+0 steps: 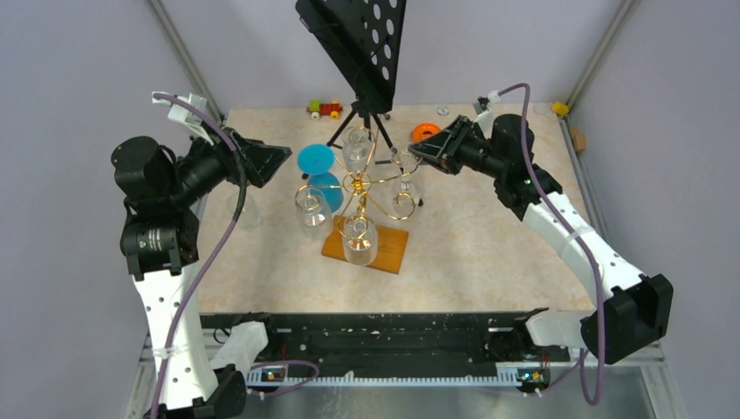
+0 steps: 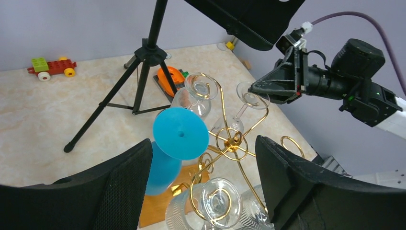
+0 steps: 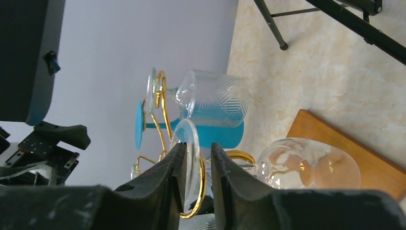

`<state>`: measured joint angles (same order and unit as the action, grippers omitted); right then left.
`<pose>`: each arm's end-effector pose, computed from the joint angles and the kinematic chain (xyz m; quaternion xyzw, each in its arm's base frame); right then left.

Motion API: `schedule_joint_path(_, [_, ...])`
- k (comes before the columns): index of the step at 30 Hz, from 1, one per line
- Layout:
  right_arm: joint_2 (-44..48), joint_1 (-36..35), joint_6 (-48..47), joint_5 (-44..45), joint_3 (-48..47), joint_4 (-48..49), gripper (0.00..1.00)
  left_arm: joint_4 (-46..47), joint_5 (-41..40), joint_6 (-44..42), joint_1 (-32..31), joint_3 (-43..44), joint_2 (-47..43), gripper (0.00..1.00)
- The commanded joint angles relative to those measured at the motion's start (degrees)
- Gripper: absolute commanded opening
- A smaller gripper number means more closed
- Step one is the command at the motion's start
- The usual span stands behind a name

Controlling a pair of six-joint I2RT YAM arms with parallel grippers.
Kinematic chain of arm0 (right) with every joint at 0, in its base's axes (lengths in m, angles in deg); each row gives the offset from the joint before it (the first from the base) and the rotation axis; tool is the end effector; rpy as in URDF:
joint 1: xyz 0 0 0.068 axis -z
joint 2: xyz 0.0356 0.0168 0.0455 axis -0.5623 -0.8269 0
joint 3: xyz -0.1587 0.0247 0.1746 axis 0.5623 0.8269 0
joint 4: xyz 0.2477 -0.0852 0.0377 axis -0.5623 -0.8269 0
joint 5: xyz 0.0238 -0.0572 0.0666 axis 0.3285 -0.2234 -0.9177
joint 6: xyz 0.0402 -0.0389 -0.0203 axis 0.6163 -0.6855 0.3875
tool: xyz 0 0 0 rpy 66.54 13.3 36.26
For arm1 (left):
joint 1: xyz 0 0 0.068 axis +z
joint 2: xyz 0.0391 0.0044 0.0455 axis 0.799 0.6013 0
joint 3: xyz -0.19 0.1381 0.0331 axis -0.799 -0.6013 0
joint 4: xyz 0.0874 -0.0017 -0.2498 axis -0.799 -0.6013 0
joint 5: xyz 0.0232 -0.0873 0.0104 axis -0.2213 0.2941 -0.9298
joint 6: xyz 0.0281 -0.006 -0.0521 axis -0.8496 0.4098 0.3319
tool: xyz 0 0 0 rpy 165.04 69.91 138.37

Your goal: Take the wine glass off the wine glass rack

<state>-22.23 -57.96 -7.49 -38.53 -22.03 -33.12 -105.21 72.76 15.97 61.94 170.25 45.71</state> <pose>0.2817 0.1447 0.3473 0.1128 0.7515 0.5538 0.3403 0.1686 -0.0060 0.4793 0.1016 0.7093 -0.3498 0.6034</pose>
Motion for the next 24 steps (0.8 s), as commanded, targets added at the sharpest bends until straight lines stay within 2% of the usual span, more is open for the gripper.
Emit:
schedule_joint_path(1, [-0.94,0.48,1.01,-1.64,-2.78,1.79,0.23,3.92,2.46,0.63,-0.67,-0.39,-0.90,0.82])
schedule_joint_path(5, [0.06,0.52,1.92,-0.21,-1.81,2.94,0.01,3.92,2.44,0.76,-0.91,-0.16,-1.06,0.81])
schedule_joint_path(15, [1.26,0.48,2.67,-0.23,-2.91,2.91,0.00,8.76,2.26,4.53,-1.00,-1.38,-2.08,0.81])
schedule_joint_path(24, [6.24,0.54,4.23,1.05,-1.76,1.61,0.00,11.39,2.61,6.44,-1.00,-3.63,-3.54,0.81])
